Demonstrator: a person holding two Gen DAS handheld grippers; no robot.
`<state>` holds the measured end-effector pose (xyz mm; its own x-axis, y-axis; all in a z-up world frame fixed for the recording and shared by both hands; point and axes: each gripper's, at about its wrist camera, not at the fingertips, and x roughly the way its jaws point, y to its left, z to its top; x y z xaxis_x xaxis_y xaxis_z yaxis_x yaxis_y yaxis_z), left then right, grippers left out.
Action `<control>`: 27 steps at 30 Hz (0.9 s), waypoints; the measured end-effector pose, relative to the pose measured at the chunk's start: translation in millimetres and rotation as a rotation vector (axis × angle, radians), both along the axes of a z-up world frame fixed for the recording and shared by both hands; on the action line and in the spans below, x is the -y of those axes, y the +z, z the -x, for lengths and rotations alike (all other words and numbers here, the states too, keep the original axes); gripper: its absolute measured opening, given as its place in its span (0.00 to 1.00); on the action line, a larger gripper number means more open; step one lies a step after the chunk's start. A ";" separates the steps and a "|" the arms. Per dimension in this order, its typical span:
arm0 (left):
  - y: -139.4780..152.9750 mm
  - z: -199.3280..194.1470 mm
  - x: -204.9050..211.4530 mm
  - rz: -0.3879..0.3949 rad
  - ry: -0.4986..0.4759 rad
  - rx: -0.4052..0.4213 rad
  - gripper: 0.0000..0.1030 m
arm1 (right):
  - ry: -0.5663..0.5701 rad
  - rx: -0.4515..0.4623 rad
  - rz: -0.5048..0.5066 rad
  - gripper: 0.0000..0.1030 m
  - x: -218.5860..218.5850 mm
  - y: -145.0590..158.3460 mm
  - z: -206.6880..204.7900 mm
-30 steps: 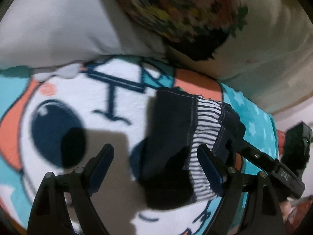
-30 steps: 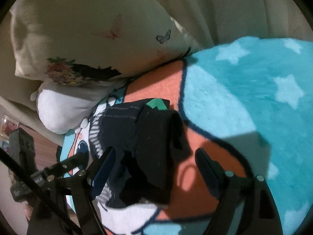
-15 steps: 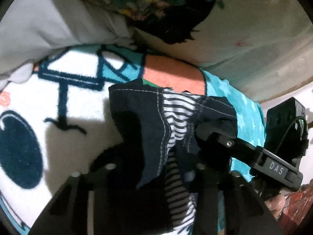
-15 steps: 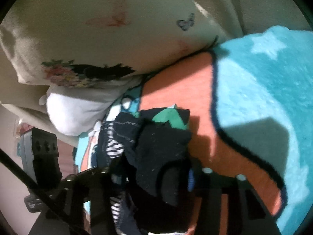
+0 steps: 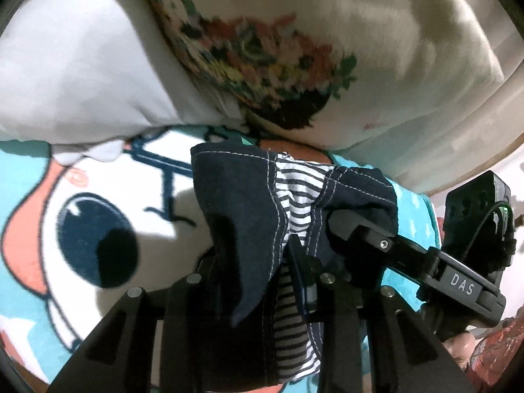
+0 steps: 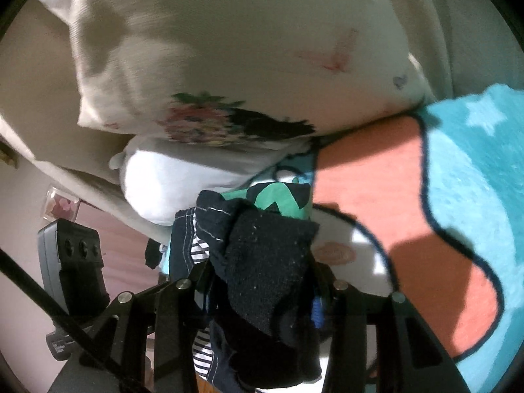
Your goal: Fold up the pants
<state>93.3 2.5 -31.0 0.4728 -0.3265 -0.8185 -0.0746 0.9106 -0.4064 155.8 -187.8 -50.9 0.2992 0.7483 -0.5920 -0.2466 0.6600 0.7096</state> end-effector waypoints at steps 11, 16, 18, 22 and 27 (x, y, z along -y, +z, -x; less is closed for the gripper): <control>21.9 34.9 2.7 -0.192 -0.008 0.051 0.30 | -0.009 0.019 0.024 0.46 -18.1 16.5 26.8; 21.1 38.8 -4.0 -0.200 -0.020 0.053 0.30 | -0.023 0.025 0.045 0.46 -25.0 18.8 34.4; 20.5 39.8 -7.8 -0.198 -0.021 0.050 0.30 | -0.027 0.023 0.047 0.46 -26.9 19.2 36.1; 20.6 41.7 -10.8 -0.214 -0.022 0.052 0.30 | -0.029 0.024 0.055 0.46 -32.9 19.9 39.2; 24.3 47.0 -14.7 -0.244 -0.018 0.061 0.30 | -0.027 0.029 0.064 0.46 -39.1 21.7 41.7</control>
<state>46.2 17.2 -6.6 0.5199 -0.1316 -0.8440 -0.0396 0.9833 -0.1777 114.1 -148.6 -29.2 0.3364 0.7006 -0.6292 -0.2483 0.7105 0.6584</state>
